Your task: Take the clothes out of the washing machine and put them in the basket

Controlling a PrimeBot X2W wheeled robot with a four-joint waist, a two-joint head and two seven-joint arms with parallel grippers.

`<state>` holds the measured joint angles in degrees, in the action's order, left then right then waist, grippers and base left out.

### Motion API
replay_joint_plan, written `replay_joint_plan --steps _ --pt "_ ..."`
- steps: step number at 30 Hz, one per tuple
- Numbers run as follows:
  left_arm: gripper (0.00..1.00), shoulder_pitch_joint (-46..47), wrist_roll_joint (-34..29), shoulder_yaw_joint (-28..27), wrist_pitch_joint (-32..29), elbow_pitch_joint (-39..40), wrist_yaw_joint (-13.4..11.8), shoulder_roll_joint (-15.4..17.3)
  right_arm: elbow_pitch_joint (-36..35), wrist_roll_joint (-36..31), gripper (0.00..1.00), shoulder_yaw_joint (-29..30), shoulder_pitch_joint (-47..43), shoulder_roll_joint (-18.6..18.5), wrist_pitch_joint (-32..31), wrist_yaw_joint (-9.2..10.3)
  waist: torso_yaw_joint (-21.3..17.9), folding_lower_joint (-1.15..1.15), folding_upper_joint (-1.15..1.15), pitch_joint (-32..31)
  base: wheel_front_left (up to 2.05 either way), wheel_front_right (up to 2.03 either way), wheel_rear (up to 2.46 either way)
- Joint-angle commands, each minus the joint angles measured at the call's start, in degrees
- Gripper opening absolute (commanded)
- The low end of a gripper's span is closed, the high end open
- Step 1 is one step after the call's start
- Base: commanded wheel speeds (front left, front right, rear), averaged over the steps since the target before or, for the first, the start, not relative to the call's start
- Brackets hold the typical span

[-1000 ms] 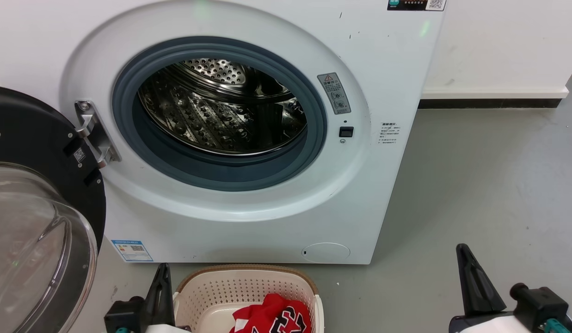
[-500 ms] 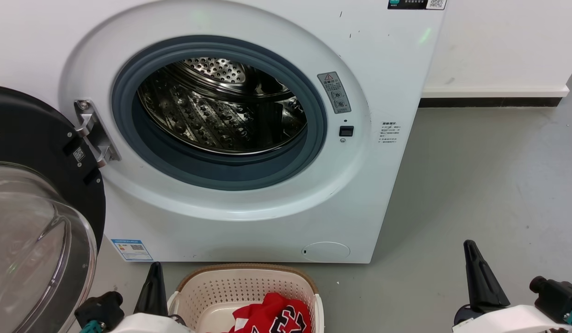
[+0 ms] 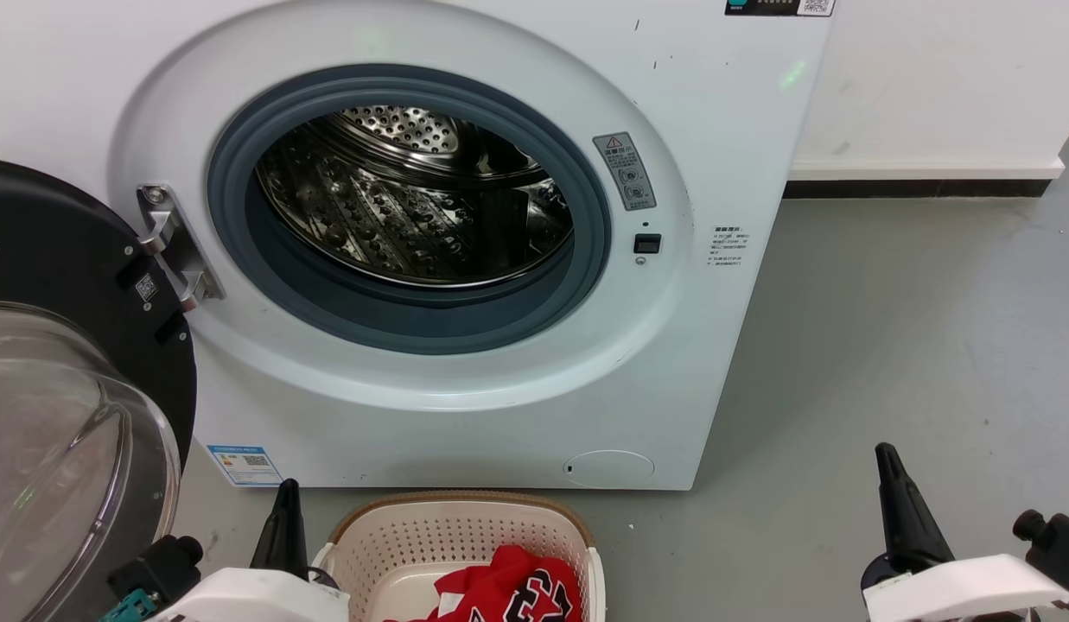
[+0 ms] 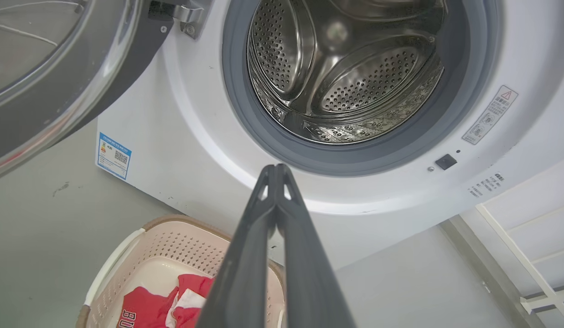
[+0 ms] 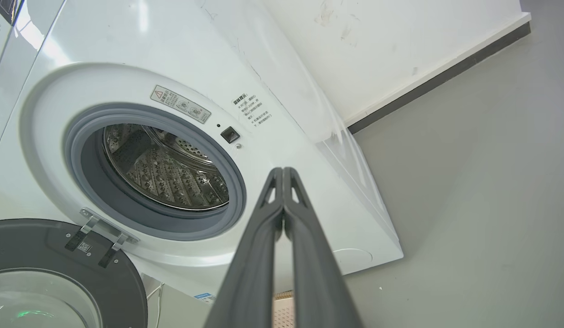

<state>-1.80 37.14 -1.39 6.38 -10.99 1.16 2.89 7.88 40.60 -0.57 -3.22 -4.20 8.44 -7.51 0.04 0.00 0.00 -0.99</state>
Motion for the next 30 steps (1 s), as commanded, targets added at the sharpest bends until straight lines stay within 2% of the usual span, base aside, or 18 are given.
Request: replay_joint_plan --steps 1,9,30 --pt "0.0 1.7 1.9 -0.4 -0.4 0.5 0.5 0.0 -0.3 2.0 0.0 0.2 2.2 -0.5 -0.4 0.0 0.0 0.0 0.0 0.0 0.0 0.0 0.0" --pt "0.0 2.6 9.5 -1.1 -2.2 0.0 1.3 0.0 0.5 9.6 0.0 0.7 3.2 -0.7 -2.0 0.01 0.0 0.0 0.0 0.1 0.0 0.0 0.0" --pt "0.0 4.5 24.0 -2.4 -5.7 -1.0 3.0 0.0 2.2 23.8 0.0 1.7 5.3 -0.8 -5.4 0.01 0.0 0.0 0.0 0.4 0.0 0.0 0.0"
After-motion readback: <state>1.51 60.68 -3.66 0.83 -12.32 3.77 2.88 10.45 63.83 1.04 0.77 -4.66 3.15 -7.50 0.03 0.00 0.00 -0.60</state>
